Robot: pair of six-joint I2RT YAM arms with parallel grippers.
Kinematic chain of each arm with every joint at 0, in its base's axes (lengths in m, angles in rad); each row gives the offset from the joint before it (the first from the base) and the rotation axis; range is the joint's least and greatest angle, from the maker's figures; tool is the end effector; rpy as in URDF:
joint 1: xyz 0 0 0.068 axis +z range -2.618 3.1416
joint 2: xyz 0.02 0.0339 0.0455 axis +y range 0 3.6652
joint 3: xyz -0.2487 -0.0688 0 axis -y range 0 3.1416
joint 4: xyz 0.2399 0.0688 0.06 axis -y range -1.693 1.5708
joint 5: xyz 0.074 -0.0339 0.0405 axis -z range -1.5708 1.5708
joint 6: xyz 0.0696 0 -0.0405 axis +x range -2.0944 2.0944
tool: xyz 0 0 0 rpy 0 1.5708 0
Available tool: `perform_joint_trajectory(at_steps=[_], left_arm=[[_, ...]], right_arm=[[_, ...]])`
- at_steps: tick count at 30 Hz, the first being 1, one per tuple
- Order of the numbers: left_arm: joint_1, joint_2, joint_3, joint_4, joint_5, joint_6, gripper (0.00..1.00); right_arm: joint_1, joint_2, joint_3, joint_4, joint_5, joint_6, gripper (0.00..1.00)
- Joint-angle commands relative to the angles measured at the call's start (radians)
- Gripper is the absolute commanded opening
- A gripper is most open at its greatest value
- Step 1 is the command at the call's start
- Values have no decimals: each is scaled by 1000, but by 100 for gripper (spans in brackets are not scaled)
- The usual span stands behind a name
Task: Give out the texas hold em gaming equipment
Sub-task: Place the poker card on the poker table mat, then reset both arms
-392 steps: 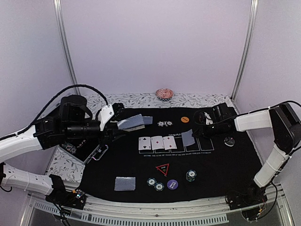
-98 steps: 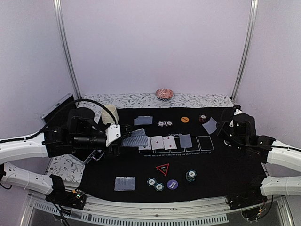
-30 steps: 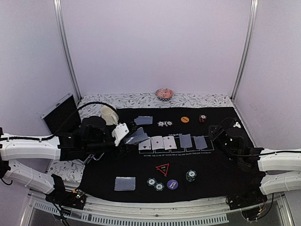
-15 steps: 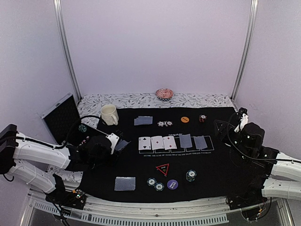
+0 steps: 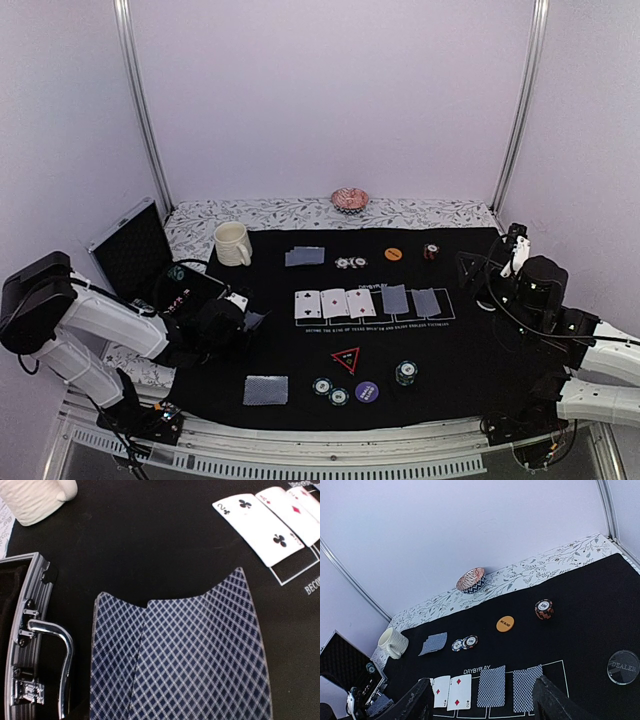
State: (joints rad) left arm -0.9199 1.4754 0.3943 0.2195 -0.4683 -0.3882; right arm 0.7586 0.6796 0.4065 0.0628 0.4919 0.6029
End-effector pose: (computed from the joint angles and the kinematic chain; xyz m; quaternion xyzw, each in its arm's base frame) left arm 0.1769 -0.1804 0.0743 0.1619 0.9013 -0.0328 0.4004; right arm 0.1722 0.1179 0.2346 0.0940 0.7636 0.2369 0.5932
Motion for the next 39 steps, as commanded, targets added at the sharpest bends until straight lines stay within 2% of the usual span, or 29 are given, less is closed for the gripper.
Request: perform_joint_trajectory(at_steps=[1,4,8,15,18,20,22,26,32,34,39], left_arm=[[21,39,-8,66,70,-30,58],[21,59,-9,63,91,-39,63],[21,53,-11,40,147,-45,73],[19,-56,-41,-37,184,-104,98],[6,-124,-54,-55,206,-108,98],[-7,-179,-53,-81,201,-109,98],[-17,-241,-45,-114,194,-108,98],[-25,-384,-14,-156,170,-70,98],[6,-585,42,-111,-25,90,98],[61,-629,57,-65,-22,140,98],[259,-627,115,-13,42,211,98]], right_arm=[[3,-17,34,-16,1,-17,70],[4,-21,36,-14,6,-17,70],[3,-22,44,-14,11,-24,70],[3,-45,54,-20,14,-35,73],[3,-52,65,-25,17,-48,77],[3,-52,73,-30,18,-63,86],[3,-47,89,-33,14,-100,100],[-15,-16,121,-37,29,-200,99],[-201,36,173,24,-109,-351,99],[-300,41,169,88,-172,-394,99],[-617,167,197,174,-483,-405,99]])
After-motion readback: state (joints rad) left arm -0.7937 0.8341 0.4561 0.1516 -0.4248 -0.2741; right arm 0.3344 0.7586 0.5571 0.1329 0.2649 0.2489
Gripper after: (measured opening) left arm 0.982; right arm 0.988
